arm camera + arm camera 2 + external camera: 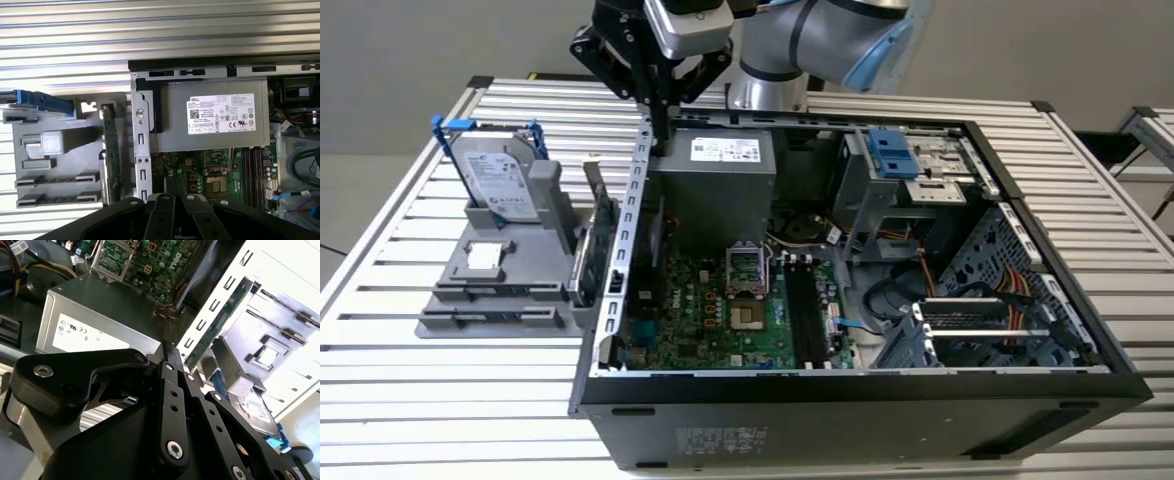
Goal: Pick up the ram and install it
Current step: 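Reach for the ram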
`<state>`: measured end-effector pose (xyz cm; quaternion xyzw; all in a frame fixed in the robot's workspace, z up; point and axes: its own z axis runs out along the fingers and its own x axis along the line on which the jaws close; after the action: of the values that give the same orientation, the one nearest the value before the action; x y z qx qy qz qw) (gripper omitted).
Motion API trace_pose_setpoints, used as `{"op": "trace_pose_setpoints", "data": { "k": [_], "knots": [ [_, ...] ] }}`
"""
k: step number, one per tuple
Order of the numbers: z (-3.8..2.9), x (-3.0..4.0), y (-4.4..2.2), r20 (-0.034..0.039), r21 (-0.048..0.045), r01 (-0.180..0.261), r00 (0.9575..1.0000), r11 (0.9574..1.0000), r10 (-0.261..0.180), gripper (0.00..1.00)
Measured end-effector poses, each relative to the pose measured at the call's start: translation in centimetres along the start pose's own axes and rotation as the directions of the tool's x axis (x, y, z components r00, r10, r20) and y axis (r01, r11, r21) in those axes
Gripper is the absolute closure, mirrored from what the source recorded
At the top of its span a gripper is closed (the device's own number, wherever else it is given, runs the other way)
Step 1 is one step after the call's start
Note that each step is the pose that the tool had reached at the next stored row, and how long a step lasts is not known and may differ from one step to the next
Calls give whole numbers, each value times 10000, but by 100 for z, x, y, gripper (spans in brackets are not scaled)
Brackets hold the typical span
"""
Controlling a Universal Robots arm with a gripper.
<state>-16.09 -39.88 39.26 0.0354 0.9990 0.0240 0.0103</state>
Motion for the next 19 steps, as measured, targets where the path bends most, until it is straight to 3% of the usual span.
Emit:
{"op": "trace_pose_setpoints", "data": {
  "k": [19],
  "knots": [
    [-2,103,-7,1,-1,0,10000,10000,0,100]
  ]
}}
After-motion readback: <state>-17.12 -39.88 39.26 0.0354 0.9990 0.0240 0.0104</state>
